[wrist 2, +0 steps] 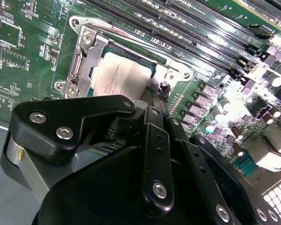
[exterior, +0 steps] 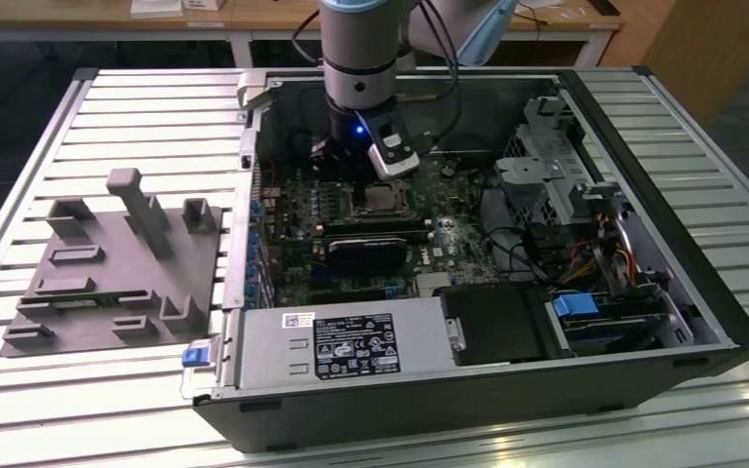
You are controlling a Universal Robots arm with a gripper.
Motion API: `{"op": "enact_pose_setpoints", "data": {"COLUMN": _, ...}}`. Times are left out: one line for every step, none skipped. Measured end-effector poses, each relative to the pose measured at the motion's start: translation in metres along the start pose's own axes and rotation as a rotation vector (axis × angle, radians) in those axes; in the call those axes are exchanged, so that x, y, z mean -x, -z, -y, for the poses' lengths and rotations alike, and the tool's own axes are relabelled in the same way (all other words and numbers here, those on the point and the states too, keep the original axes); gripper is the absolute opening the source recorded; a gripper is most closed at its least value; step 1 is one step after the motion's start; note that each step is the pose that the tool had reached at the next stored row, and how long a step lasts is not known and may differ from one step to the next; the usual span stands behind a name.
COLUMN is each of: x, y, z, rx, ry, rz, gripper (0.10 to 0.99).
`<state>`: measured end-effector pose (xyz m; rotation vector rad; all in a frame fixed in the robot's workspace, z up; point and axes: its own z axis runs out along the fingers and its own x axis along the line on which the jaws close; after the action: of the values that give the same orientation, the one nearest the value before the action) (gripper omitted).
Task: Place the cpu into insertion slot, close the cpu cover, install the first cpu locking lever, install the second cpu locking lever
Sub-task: 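Close the cpu cover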
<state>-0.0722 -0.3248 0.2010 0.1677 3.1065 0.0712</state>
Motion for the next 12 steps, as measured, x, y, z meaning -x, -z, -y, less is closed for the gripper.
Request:
{"op": "enact_pose_setpoints", "data": {"x": -0.0001, "y": -0.0002, "z": 0.0001, "rx": 0.0, "ry": 0.0, "rz": -0.0001, "gripper": 0.106}}
{"op": "enact_pose_setpoints", "data": {"x": 0.0, "y": -0.0004, "z": 0.0, "rx": 0.0, "ry": 0.0, "rz": -0.0001, "gripper": 0.106}}
{"op": "enact_pose_setpoints", "data": {"x": 0.0, "y": -0.0005, "z": 0.0, "rx": 0.0, "ry": 0.0, "rz": -0.0001, "gripper": 0.106}}
{"op": "enact_pose_setpoints", "data": {"x": 0.0, "y": -0.0006, "z": 0.0, "rx": 0.0, "ry": 0.0, "rz": -0.0001, "gripper": 0.106}}
{"op": "enact_pose_setpoints", "data": {"x": 0.0002, "y": -0.0006, "z": 0.0, "rx": 0.0, "ry": 0.0, "rz": -0.0001, "gripper": 0.106}}
{"op": "enact_pose_setpoints", "data": {"x": 0.0004, "y": -0.0007, "z": 0.0, "rx": 0.0, "ry": 0.0, "rz": 0.0, "gripper": 0.106}}
{"op": "enact_pose_setpoints", "data": {"x": 0.0007, "y": -0.0007, "z": 0.0, "rx": 0.0, "ry": 0.0, "rz": 0.0, "gripper": 0.106}}
{"op": "enact_pose_setpoints", "data": {"x": 0.001, "y": -0.0007, "z": -0.0001, "rx": 0.0, "ry": 0.0, "rz": 0.0001, "gripper": 0.106}}
{"op": "enact_pose_setpoints", "data": {"x": 0.0013, "y": -0.0007, "z": -0.0001, "rx": 0.0, "ry": 0.0, "rz": 0.0, "gripper": 0.106}}
{"op": "enact_pose_setpoints", "data": {"x": 0.0015, "y": -0.0007, "z": -0.0002, "rx": 0.0, "ry": 0.0, "rz": 0.0, "gripper": 0.106}}
{"op": "enact_pose_setpoints", "data": {"x": 0.0019, "y": -0.0007, "z": -0.0002, "rx": 0.0, "ry": 0.0, "rz": 0.0, "gripper": 0.106}}
{"op": "enact_pose_setpoints", "data": {"x": 0.0022, "y": -0.0007, "z": -0.0003, "rx": 0.0, "ry": 0.0, "rz": 0.0, "gripper": 0.106}}
